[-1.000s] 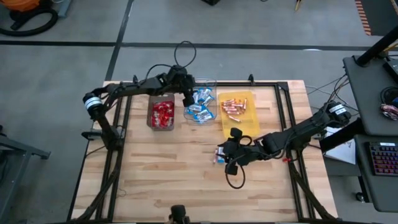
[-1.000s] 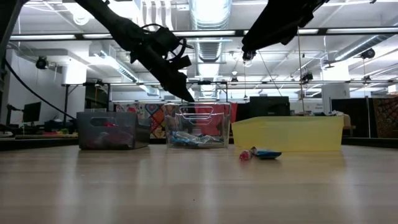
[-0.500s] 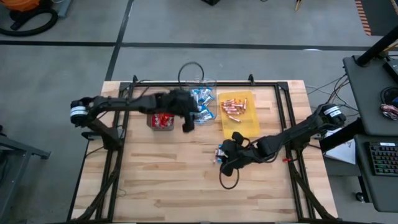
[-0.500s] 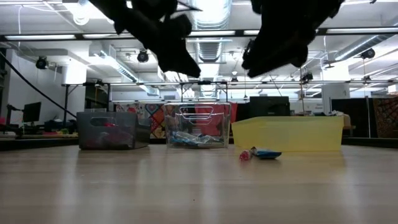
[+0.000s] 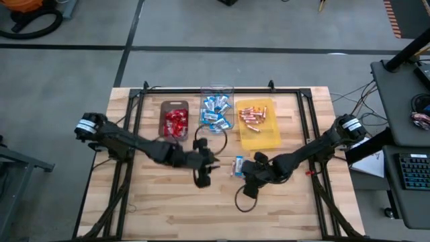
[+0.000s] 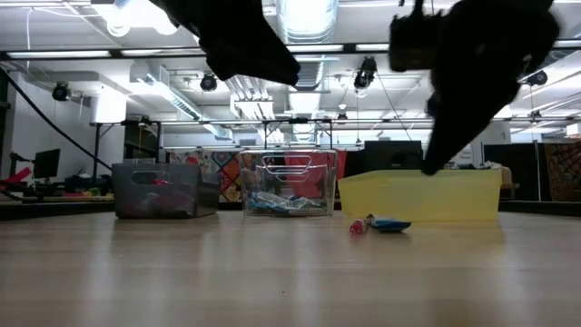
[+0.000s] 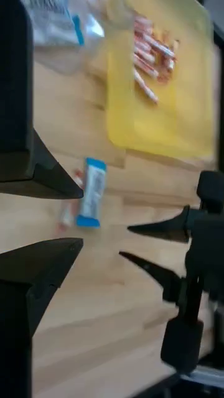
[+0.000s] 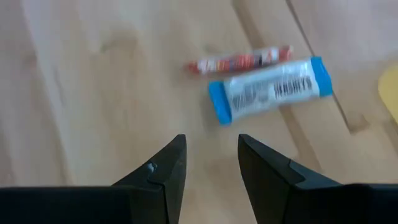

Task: Sort candy
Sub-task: Put the white-red candy into the yellow bin

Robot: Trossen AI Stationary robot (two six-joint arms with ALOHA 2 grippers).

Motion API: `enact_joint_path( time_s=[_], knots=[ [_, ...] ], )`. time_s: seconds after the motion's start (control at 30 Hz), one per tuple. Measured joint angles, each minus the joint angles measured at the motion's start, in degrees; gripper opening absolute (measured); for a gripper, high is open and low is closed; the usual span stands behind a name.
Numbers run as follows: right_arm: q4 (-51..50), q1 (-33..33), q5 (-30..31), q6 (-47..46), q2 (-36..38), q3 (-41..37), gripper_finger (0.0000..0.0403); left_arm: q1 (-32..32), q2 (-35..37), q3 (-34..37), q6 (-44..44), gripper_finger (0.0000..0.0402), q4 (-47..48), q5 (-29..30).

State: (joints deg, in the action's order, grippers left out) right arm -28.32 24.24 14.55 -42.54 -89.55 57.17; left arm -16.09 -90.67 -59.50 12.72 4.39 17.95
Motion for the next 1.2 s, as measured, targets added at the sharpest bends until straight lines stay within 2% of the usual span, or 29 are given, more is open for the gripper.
enact_joint_path(
  time_s=[0.23,0.47,0.63,0.77,0.9,1.2],
  knots=[
    [-5.3,5.0,1.7,-3.4,5.0,0.0,0.0130,-5.7,-9.4,0.3,4.1,0.0127,-14.3,5.9],
    [-5.1,8.4,8.0,-3.9,6.9,0.0,0.0129,-6.1,-19.6,0.3,9.1,0.0197,-23.0,14.7],
    [-4.8,8.5,9.2,-4.0,6.9,0.0,0.0134,-5.9,-25.0,0.4,9.3,0.0228,-28.2,15.6],
    [-4.7,8.5,10.9,-3.9,6.9,0.0,0.0132,-5.6,-28.9,0.4,9.9,0.0233,-34.1,16.7],
    [-4.5,8.5,11.1,-3.9,6.9,0.0,0.0128,-5.2,-31.0,0.4,11.5,0.0229,-34.5,19.5],
    [-4.3,8.5,11.3,-4.0,6.9,0.0,0.0132,-4.6,-34.5,0.4,12.0,0.0221,-39.3,19.7]
  ],
)
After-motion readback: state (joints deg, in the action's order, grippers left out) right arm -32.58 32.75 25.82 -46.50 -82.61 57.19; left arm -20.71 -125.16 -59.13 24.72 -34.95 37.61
